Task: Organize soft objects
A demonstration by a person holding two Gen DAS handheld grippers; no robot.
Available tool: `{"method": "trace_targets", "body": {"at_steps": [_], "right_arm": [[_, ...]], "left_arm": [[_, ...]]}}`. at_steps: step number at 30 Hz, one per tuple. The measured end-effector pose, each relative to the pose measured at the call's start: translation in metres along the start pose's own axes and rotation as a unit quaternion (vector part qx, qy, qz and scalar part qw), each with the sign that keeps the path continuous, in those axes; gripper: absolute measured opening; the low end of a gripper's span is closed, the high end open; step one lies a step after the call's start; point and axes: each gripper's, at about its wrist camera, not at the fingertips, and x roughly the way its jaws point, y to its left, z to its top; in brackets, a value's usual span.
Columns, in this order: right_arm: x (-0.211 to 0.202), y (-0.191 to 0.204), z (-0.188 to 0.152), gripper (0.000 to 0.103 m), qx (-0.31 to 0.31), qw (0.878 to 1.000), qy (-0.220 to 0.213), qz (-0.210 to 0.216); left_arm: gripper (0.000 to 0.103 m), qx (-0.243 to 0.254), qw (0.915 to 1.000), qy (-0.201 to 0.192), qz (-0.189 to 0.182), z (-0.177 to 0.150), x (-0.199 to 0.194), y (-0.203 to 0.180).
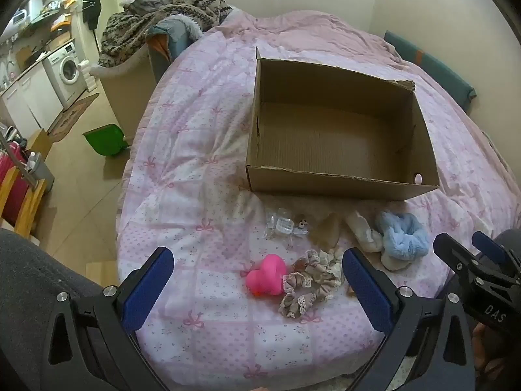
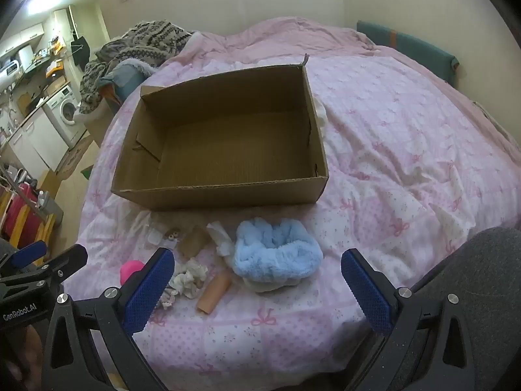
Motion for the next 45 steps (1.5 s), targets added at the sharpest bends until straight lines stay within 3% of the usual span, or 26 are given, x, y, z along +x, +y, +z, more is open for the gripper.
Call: {"method": "trace_targets", "body": {"at_steps": [45], "right_arm": [[0.0012,0.002,-0.0001,0.103,-0.002,1.0,-0.001,-0.003]], "left_arm": [[0.103,0.001,1.0,0.004,-0.003,-0.0023,0.0012,-0.0005]]}}
